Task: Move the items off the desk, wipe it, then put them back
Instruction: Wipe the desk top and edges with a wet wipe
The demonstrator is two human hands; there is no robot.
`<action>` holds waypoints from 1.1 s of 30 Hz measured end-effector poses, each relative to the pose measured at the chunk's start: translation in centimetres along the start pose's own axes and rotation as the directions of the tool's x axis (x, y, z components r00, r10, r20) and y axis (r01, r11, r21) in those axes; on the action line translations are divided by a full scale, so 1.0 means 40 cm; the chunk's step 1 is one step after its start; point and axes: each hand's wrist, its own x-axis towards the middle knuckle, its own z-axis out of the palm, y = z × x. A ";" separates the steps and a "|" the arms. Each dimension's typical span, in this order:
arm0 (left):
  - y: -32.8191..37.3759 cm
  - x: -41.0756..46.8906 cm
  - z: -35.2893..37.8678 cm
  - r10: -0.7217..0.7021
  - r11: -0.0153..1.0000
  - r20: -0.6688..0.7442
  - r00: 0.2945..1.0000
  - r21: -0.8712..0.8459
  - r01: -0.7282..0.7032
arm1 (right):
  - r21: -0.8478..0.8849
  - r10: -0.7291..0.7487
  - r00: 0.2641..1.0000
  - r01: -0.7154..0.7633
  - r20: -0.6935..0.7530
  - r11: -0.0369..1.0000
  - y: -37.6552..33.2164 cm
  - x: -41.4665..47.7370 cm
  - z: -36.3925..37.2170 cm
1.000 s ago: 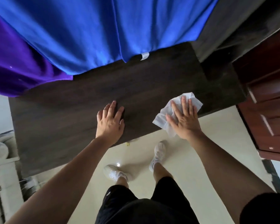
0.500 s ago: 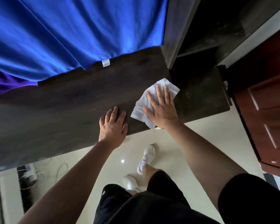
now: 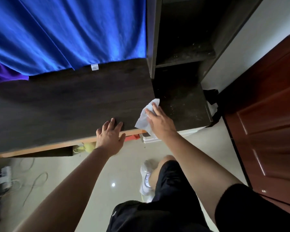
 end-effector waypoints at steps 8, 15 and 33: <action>0.177 -0.021 0.024 -0.021 0.998 -0.015 1.000 -0.051 0.021 | 0.086 -0.040 0.999 0.042 -0.025 0.995 0.233 -0.058 -0.143; 0.473 0.066 0.062 -0.036 0.994 -0.180 0.983 -0.110 0.016 | 0.117 -0.032 0.995 0.021 0.096 0.993 0.502 0.011 -0.132; 0.710 0.170 0.411 -0.237 0.959 0.008 0.972 -0.158 0.235 | -0.141 -0.251 0.910 0.311 0.331 0.940 0.691 0.080 0.126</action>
